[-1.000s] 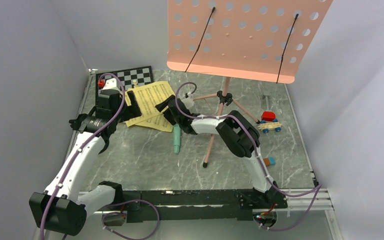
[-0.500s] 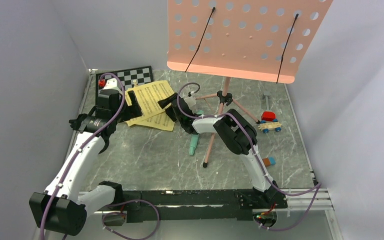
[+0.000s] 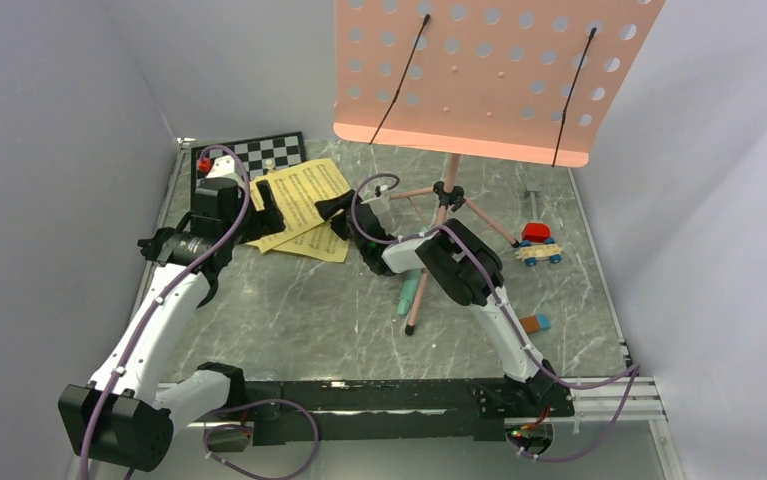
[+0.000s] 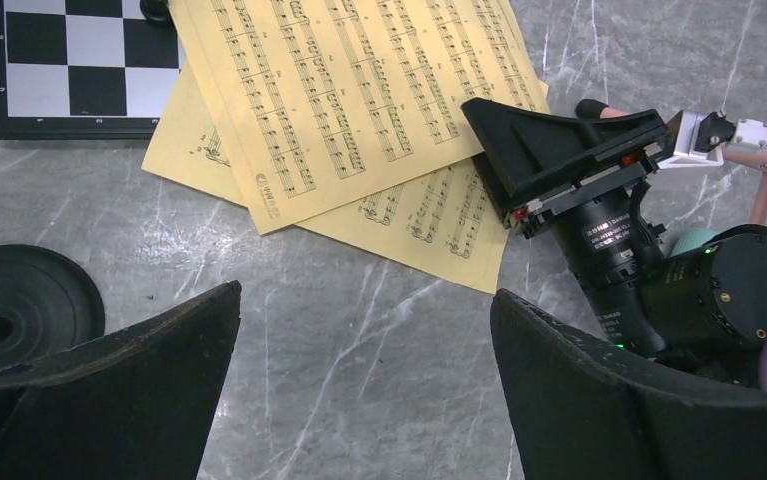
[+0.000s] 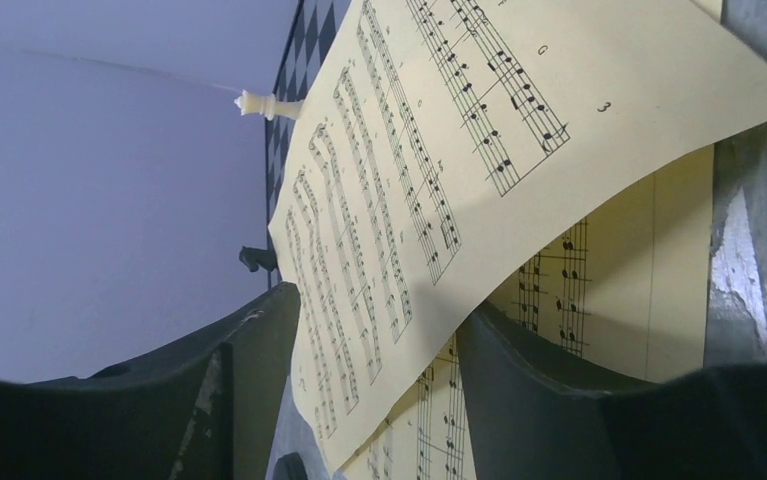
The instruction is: Set up the instrument practice props
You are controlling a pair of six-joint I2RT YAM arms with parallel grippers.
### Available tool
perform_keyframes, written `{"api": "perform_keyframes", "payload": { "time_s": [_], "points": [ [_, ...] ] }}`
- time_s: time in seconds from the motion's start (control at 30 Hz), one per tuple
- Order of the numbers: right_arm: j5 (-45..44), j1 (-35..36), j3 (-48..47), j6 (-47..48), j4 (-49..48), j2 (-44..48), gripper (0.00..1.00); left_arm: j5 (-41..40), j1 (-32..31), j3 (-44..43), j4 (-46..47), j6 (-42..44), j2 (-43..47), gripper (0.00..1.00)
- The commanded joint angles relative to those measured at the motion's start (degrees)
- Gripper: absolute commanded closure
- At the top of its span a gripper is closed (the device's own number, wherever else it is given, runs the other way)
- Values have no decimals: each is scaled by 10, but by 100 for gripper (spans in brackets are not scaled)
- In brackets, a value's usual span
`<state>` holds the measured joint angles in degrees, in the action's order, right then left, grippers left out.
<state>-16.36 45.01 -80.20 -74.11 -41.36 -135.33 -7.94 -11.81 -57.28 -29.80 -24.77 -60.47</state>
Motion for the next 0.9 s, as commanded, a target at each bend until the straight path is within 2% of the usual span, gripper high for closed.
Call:
{"api": "perform_keyframes", "payload": {
  "time_s": [0.0, 0.2, 0.4, 0.53, 0.63, 0.73, 0.87],
  "points": [
    [-20, -7, -14, 15, -92, -22, 40, 13, 3, -7, 21, 6, 8, 1],
    [-33, -9, -16, 40, -145, -39, 46, 20, 2, -6, 24, 7, 6, 1],
    [-34, -12, -71, 51, -110, -66, 57, 22, 3, -5, 26, 11, 9, 1],
    [-27, -15, -81, 84, -123, -70, 82, 22, 2, -4, 27, 12, 10, 1],
    [-25, -16, -44, 146, -149, -41, 100, 22, 3, -2, 28, 12, 11, 1],
    [-11, -15, 12, 232, -176, 23, 100, 24, 3, -4, 31, 14, 15, 1],
    [63, -14, 77, 304, -137, 123, 100, 43, 3, -3, 48, 25, 31, 1]
  ]
}}
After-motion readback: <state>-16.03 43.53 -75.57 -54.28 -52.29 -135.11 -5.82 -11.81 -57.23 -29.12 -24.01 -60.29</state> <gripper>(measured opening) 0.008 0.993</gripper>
